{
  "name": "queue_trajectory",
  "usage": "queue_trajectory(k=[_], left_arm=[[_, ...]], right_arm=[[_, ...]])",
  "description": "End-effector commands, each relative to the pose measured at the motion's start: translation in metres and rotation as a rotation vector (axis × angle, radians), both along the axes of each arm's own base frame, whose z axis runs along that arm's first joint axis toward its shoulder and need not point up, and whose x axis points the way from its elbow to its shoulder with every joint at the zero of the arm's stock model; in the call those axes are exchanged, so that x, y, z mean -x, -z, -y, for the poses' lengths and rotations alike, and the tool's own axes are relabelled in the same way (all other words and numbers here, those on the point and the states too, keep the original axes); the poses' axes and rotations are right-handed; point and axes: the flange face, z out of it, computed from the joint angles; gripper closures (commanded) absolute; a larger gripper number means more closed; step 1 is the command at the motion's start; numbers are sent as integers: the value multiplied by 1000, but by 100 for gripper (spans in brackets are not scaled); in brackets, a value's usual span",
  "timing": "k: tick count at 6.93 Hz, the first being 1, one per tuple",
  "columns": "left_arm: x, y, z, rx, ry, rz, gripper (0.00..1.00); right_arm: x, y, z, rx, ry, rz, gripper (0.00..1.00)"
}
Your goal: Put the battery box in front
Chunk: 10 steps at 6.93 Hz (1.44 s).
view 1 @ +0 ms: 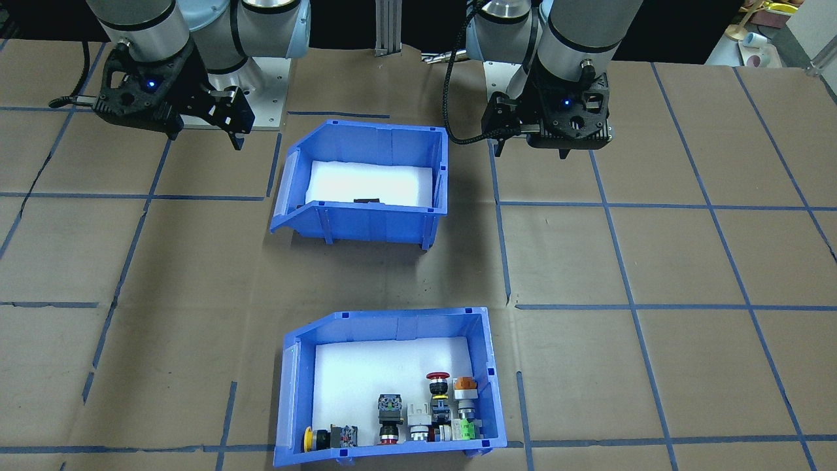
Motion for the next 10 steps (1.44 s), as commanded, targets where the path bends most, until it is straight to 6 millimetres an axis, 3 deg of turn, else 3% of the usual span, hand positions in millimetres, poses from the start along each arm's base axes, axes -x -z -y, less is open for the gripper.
queue_trajectory(k=[1, 4, 6, 10], left_arm=[[0, 0, -2, -1, 5, -2, 1], [-1, -2, 1, 5, 2, 13, 1], [0, -5, 3, 24, -160, 14, 1], [14, -2, -13, -6, -564, -52, 5]], right_arm=[[-1, -3, 1, 5, -10, -2, 0], [-1, -4, 2, 12, -15, -4, 0], [-1, 1, 10, 3, -21, -5, 0], [-2, -3, 82, 0, -145, 4, 0]])
